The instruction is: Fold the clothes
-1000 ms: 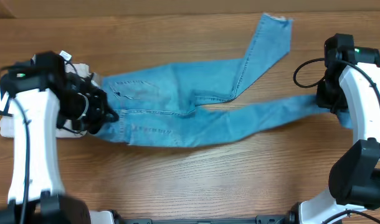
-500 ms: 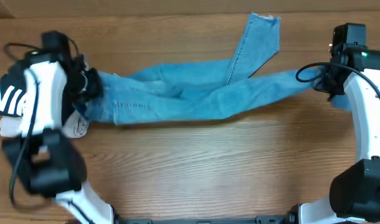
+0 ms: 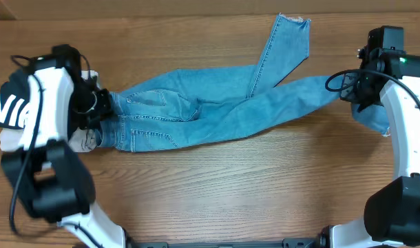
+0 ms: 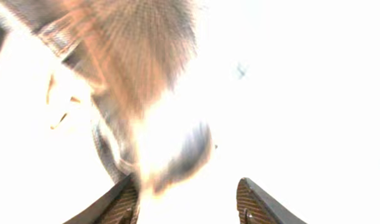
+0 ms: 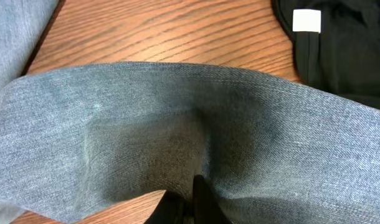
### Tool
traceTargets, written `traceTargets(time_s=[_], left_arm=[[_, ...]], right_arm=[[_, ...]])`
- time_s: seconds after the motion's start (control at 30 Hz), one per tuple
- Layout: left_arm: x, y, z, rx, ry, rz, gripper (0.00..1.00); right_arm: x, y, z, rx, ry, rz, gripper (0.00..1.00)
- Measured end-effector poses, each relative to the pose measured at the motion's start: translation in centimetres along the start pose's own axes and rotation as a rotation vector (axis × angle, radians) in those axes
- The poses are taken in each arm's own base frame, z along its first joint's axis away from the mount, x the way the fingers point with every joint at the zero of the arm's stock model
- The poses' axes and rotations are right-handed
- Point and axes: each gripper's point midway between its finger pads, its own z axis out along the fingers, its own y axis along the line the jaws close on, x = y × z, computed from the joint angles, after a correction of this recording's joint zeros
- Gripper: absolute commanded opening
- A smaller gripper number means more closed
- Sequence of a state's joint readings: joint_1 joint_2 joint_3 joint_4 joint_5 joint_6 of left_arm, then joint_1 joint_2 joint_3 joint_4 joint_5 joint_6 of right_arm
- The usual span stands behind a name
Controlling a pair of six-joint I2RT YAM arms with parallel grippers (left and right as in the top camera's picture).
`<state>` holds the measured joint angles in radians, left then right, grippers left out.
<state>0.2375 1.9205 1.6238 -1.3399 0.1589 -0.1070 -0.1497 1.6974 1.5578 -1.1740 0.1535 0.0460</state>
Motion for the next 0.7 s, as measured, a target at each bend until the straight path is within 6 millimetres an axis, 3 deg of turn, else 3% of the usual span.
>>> traceTargets(time_s=[0.13,0.27,0.37,0.47,0.6,0.7], left_arm=[[1.8,-2.2,-6.4,0.089,-0.167,0.093,0.52],[3.5,-5.0,-9.8,0.161,-0.269,0.240,0.50],[4.8,-8.4,-9.7,0.190,-0.263,0.404,0.49],[6.3,-11.6,-8.7,0.202,-0.232,0.553,0.49],[8.5,-15.1,-7.3,0.207,-0.200,0.716,0.49],[9.9,-16.8,-6.0,0.192,-0.177,0.812,0.48]], right_arm=[[1.2,-0.1,0.0,0.001,0.051,-0.016,0.04],[3.9,0.8,-0.6,-0.059,0.162,-0.030,0.04],[3.8,2.5,-1.8,-0.164,0.172,-0.023,0.04],[1.9,4.6,-4.1,-0.302,0.112,-0.006,0.04],[-1.9,8.0,-9.5,-0.537,-0.028,0.027,0.04],[-5.4,10.6,-15.6,-0.759,-0.181,0.026,0.04]])
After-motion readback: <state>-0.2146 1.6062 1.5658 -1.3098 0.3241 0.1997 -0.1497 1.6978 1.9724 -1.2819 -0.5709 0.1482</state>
